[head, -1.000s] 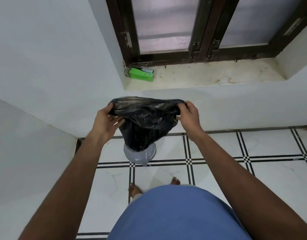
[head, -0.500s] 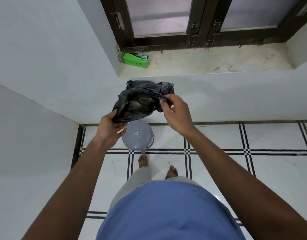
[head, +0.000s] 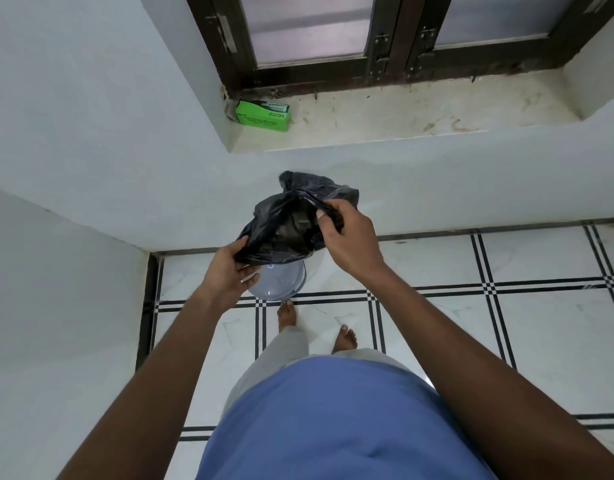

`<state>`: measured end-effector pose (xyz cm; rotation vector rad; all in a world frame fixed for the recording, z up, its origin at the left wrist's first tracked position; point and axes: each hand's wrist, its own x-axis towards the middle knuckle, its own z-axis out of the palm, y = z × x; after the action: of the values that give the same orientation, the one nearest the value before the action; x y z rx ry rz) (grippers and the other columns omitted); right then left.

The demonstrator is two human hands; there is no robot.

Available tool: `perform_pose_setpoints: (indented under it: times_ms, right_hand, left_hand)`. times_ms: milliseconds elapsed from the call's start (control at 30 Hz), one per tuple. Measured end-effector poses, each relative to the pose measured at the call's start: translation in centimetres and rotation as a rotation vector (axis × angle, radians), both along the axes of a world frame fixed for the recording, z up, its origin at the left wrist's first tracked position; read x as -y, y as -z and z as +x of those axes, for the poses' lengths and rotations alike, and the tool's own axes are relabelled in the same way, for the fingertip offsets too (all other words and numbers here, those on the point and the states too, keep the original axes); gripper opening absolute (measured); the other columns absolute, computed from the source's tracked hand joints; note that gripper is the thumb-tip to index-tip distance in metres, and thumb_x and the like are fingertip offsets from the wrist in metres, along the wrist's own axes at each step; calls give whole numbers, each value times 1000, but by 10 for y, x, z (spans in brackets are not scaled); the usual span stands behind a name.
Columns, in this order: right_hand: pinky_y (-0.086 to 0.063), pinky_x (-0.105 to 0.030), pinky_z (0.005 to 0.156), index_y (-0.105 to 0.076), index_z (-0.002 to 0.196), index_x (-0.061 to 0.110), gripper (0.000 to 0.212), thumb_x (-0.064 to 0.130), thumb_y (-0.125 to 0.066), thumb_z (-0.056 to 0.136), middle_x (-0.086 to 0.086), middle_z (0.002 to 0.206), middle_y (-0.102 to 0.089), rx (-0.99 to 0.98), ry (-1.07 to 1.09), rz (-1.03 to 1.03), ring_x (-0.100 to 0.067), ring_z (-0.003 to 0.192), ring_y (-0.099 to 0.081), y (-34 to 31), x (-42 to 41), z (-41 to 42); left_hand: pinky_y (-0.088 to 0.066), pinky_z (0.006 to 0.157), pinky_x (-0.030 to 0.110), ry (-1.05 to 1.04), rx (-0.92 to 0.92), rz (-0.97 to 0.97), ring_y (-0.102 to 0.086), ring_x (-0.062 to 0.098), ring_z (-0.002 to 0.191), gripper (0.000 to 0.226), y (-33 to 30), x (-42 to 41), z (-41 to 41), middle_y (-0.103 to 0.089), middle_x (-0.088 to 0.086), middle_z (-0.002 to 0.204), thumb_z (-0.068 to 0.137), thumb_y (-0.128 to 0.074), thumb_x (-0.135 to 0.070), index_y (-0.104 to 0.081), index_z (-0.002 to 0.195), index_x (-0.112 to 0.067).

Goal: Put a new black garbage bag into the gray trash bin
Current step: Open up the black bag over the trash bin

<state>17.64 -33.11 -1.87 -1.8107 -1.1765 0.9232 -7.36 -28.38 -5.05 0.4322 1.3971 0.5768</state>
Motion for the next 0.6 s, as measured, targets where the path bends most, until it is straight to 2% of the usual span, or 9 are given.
perform_pose_setpoints:
  times_ms: [67,100,233,367,433,500,533,600]
  right_hand:
    - [-52,-31,81,-74,109,22,23,38,-58,111,4,98,-71,59,-19,-9,-17,94,-67,6,-5,-5]
    - [-49,-33,84,-73,102,22,25,38,-55,111,2,98,-68,108,-20,-32,-20,97,-63,11,-8,-8]
    - [-39,-41,115,-72,120,13,36,35,-45,114,-9,133,-56,192,-2,-259,-32,134,-43,28,-15,-26]
    - [-30,-48,124,-66,126,12,38,36,-38,116,-13,147,-52,119,-14,-408,-37,146,-34,38,-21,-51]
    - [-38,-50,117,-64,122,14,35,35,-37,116,-11,135,-61,114,-38,-433,-35,137,-48,45,-25,-62]
    - [-49,-39,91,-61,121,17,33,40,-38,116,-4,120,-66,17,-17,-486,-30,121,-62,50,-29,-74]
    - [-48,-33,79,-59,128,17,37,46,-39,116,-3,121,-66,-63,7,-537,-27,117,-64,53,-35,-81]
    - [-47,-28,75,-53,143,18,51,59,-40,114,-1,130,-64,-211,49,-622,-22,118,-62,57,-40,-92]
  left_hand:
    - [-55,94,36,-11,30,10,-72,22,107,31,8,-3,-7,-78,1,118,103,-66,-38,-74,128,-23]
    - [-58,95,38,-21,45,15,-74,24,111,32,13,-6,-11,-79,4,122,103,-68,-36,-73,131,-20]
    - [-60,104,44,-53,62,-10,-77,31,115,29,36,-18,-35,-80,16,124,105,-70,-21,-73,131,-8]
    - [-61,104,47,-55,33,-71,-78,31,112,30,59,-25,-62,-80,19,122,105,-69,-16,-71,130,0]
    - [-58,108,51,-51,56,-92,-73,36,122,32,69,-28,-76,-78,20,127,106,-66,-16,-70,132,2]
    - [-59,105,49,-36,69,-98,-73,35,124,32,75,-32,-91,-78,17,130,108,-65,-18,-71,134,-1]
    - [-61,100,46,-23,54,-104,-74,33,122,32,76,-36,-99,-79,14,129,108,-65,-21,-71,134,-4]
    - [-62,92,41,5,21,-121,-76,29,118,33,77,-40,-109,-80,9,126,108,-66,-29,-71,135,-11]
